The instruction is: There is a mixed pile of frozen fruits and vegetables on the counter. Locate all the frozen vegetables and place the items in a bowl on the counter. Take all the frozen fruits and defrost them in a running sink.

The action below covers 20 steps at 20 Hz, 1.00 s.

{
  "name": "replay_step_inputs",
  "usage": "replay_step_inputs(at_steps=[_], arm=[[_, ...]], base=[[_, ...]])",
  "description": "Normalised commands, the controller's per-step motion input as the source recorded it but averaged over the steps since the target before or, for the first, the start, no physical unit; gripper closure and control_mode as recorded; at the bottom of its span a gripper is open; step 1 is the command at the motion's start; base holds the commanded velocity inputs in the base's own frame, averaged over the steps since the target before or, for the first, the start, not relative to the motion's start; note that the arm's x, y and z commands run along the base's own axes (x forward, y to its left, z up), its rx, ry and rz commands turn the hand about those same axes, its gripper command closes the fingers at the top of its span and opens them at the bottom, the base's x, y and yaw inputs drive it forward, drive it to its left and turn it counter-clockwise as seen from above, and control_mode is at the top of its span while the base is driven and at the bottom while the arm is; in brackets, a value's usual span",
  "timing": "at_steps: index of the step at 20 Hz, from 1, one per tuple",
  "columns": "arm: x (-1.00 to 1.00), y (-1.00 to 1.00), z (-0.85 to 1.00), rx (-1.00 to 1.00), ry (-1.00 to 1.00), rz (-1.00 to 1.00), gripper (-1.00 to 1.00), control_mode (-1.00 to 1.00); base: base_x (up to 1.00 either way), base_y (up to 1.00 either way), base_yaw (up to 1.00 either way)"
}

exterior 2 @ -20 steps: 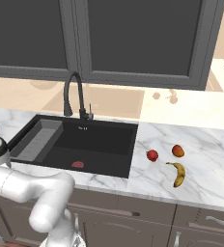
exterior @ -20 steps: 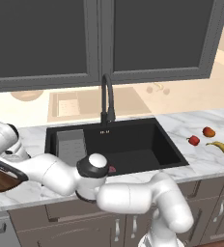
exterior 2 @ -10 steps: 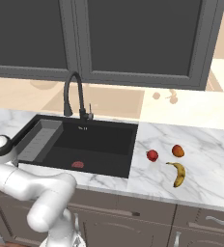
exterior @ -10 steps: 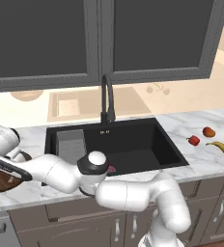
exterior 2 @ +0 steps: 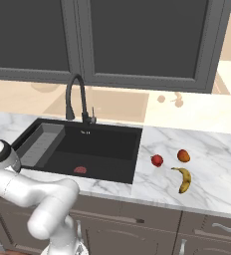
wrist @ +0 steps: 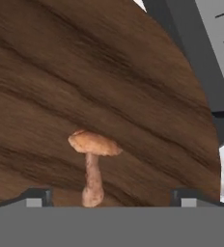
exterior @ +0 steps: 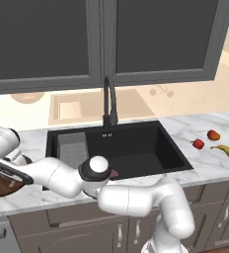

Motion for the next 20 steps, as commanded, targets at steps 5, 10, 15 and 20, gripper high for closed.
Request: replay_step_inputs(at_steps=[5, 10, 15, 20], arm=[[-0.18, -0.12, 0.1, -0.02, 0.01, -0.04, -1.0, -1.0], [-0.42, -0.33, 0.0, 0.02, 0.02, -0.2, -1.0, -1.0], [-0.33, -0.52, 0.0, 0.07, 0.02, -0.24, -1.0, -1.0], [-0.34, -0.56, 0.02, 0.1, 0.02, -0.22, -1.0, -1.0]], base=[[0.0, 0.0, 0.0], [0.0, 0.0, 0.0], [0.0, 0.0, 0.0], [0.0, 0.0, 0.0]])
